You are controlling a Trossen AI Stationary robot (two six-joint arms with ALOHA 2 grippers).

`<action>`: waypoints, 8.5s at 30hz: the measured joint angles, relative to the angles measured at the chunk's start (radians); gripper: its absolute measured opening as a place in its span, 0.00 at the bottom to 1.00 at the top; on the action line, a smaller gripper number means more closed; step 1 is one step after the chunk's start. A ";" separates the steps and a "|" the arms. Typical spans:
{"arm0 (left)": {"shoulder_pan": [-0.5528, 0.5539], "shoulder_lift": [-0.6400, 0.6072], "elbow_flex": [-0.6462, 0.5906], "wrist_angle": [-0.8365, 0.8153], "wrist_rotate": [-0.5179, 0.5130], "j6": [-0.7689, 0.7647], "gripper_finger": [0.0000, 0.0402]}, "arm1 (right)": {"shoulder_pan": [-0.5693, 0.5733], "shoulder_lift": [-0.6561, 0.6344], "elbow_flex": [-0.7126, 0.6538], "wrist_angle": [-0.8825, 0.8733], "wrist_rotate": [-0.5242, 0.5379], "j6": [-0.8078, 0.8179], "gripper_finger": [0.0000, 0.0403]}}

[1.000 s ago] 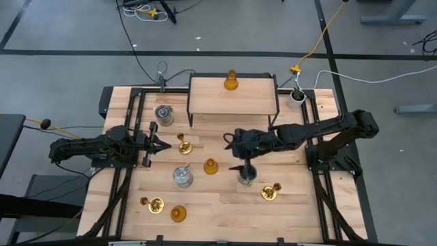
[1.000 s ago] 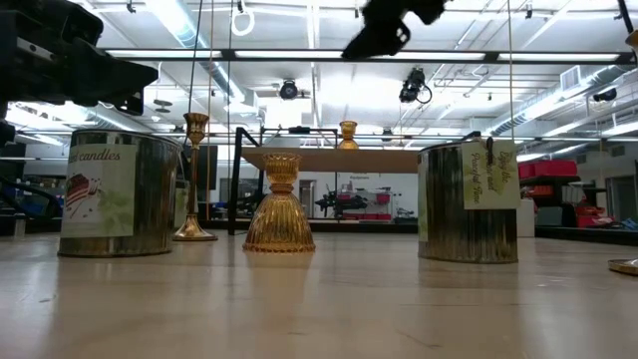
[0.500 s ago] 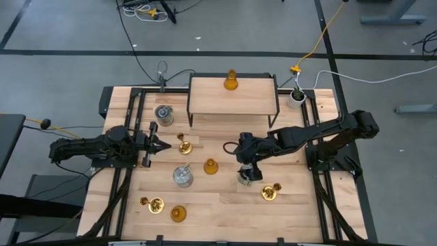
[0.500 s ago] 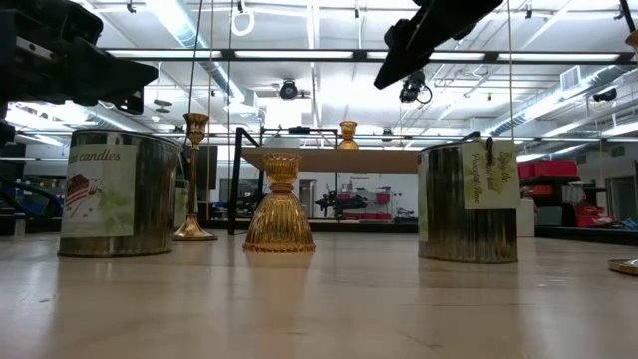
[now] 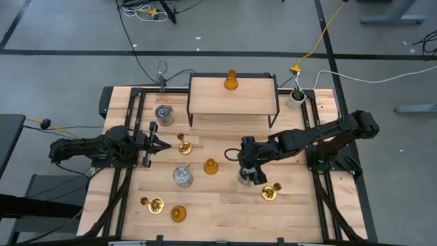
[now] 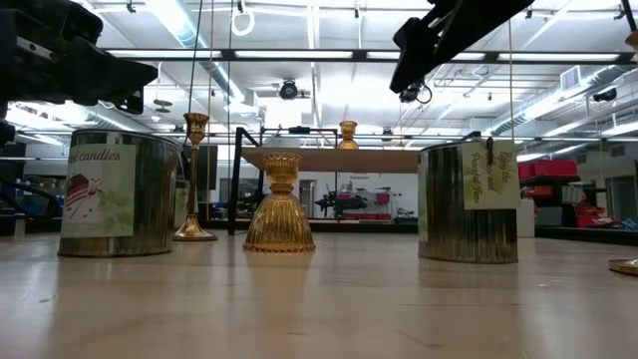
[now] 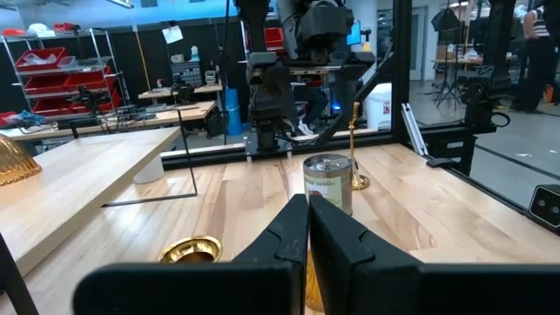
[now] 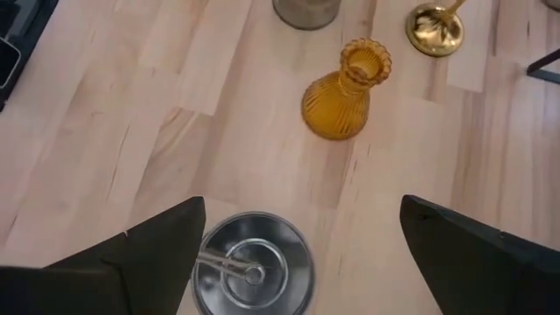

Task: Pick & Place candle stick holders
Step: Put the bottom right scented candle on the shelf

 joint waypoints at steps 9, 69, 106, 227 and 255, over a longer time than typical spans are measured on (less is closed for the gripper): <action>0.000 0.000 0.000 0.000 0.000 0.000 0.05 | 0.004 0.000 0.000 -0.025 -0.022 -0.008 0.96; 0.000 0.000 0.000 0.001 0.000 0.000 0.05 | 0.082 0.001 -0.134 0.068 0.015 0.125 0.96; 0.000 0.000 0.000 0.001 0.000 0.000 0.05 | 0.036 0.001 -0.173 0.071 -0.051 -0.165 0.96; 0.000 0.000 0.000 0.001 0.000 0.000 0.05 | -0.186 -0.003 0.030 -0.213 -0.095 -0.150 0.91; 0.000 0.000 0.000 0.001 0.000 0.000 0.05 | -0.561 -0.002 0.377 -0.455 0.108 -0.133 0.91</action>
